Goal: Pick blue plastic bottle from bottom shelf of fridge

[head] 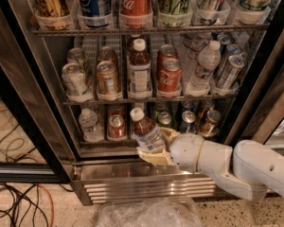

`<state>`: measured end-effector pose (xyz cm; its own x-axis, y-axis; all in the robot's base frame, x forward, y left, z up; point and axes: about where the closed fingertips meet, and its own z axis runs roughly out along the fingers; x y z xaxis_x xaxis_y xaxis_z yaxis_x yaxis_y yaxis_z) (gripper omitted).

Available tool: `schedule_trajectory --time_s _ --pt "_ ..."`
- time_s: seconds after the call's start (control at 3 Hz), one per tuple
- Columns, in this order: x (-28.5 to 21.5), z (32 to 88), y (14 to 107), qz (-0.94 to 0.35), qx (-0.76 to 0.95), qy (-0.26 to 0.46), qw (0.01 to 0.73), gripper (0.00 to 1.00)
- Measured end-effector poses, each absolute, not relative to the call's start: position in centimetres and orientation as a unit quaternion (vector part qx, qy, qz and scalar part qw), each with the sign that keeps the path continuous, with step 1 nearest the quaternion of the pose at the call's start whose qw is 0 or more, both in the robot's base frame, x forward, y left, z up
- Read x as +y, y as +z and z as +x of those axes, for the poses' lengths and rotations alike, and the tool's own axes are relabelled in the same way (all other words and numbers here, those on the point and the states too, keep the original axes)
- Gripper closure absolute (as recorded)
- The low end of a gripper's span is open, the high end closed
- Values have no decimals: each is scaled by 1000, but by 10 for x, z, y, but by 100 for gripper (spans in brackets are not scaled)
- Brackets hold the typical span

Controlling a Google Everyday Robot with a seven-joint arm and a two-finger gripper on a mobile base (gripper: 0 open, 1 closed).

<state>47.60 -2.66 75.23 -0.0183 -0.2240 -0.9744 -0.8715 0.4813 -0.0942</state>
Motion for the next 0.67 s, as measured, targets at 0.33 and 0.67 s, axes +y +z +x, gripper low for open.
schedule_trajectory --time_s 0.33,0.67 --pt "-18 458 779 -451 631 293 560 100" --pt "-18 457 779 -451 630 294 560 100"
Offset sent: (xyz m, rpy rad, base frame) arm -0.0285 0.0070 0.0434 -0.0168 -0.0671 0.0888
